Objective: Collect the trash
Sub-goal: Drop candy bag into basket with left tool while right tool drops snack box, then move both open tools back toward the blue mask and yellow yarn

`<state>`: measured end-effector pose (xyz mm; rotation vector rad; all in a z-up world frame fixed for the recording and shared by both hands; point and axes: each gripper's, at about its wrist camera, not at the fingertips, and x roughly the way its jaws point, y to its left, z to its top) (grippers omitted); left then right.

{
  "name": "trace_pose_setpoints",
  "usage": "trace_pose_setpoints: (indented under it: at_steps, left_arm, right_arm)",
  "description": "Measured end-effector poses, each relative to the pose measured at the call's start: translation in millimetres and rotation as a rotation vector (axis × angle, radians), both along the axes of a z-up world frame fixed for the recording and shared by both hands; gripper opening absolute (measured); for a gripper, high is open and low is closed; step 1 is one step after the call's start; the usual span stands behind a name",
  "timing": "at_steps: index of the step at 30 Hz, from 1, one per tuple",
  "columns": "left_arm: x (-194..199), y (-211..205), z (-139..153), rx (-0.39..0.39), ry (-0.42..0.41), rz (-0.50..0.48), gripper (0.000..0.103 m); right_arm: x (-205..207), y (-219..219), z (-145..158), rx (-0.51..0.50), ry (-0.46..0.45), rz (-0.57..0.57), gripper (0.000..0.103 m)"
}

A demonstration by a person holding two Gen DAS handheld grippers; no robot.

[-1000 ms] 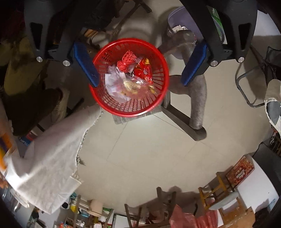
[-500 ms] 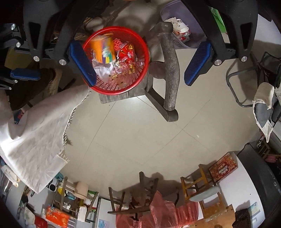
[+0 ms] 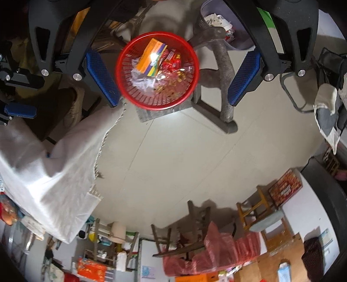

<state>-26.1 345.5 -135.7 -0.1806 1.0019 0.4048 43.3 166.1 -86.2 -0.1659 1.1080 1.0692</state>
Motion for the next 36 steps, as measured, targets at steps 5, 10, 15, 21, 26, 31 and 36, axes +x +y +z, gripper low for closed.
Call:
trace_pose_setpoints:
  at_steps: [5, 10, 15, 21, 26, 31, 36]
  left_arm:
    - [3, -35, 31, 0.039, -0.058, -0.068, 0.096]
    - [6, -77, 56, 0.109, -0.108, -0.150, 0.096]
    - [10, -128, 72, 0.174, -0.140, -0.244, 0.096]
    - [21, -184, 81, 0.198, -0.161, -0.330, 0.096]
    - [34, -226, 83, 0.185, -0.187, -0.378, 0.096]
    - [56, -264, 79, 0.146, -0.194, -0.429, 0.096]
    - [94, -303, 76, 0.082, -0.193, -0.499, 0.096]
  right_arm:
    - [4, -34, 18, 0.055, -0.038, -0.064, 0.061]
    - [7, -79, 36, 0.110, -0.070, -0.147, 0.066]
    - [9, -121, 44, 0.154, -0.087, -0.228, 0.067]
    - [18, -177, 45, 0.204, -0.093, -0.326, 0.068]
    - [36, -218, 49, 0.235, -0.109, -0.403, 0.069]
    - [59, -264, 46, 0.235, -0.139, -0.517, 0.071]
    - [84, -312, 39, 0.219, -0.151, -0.653, 0.071]
